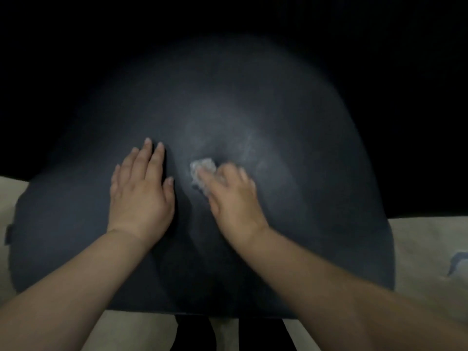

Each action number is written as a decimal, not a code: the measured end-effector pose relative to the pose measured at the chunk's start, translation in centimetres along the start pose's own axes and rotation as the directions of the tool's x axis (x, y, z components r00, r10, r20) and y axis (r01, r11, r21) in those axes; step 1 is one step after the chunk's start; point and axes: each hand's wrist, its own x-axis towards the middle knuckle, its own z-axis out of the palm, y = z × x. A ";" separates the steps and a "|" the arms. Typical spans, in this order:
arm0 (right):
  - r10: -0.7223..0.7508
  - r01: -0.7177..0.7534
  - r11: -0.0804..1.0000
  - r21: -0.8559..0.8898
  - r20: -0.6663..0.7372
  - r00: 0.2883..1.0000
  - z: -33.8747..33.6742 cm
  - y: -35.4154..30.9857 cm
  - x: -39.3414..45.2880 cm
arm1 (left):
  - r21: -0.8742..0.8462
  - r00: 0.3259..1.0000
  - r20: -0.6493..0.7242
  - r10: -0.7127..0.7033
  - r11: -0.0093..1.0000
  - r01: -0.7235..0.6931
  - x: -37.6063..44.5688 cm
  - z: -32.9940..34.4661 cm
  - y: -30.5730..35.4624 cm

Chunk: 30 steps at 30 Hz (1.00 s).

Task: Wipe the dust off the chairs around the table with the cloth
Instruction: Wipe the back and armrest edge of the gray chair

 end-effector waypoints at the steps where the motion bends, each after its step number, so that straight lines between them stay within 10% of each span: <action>1: -0.056 0.057 0.998 -0.019 0.052 0.997 -0.4 -0.1 -1.3 | 0.011 1.000 0.024 -0.004 1.000 0.004 -0.5 -0.3 -0.2; 8: 0.238 -0.226 0.935 -0.274 0.012 0.971 -9.0 7.7 -0.3 | 0.021 0.994 0.106 0.008 1.000 -0.011 -4.3 -3.8 -0.9; 30: 0.475 -0.465 0.835 0.295 0.042 0.879 -24.4 -11.5 -3.6 | 0.165 0.977 0.181 0.115 0.975 -0.146 -11.1 -22.7 2.4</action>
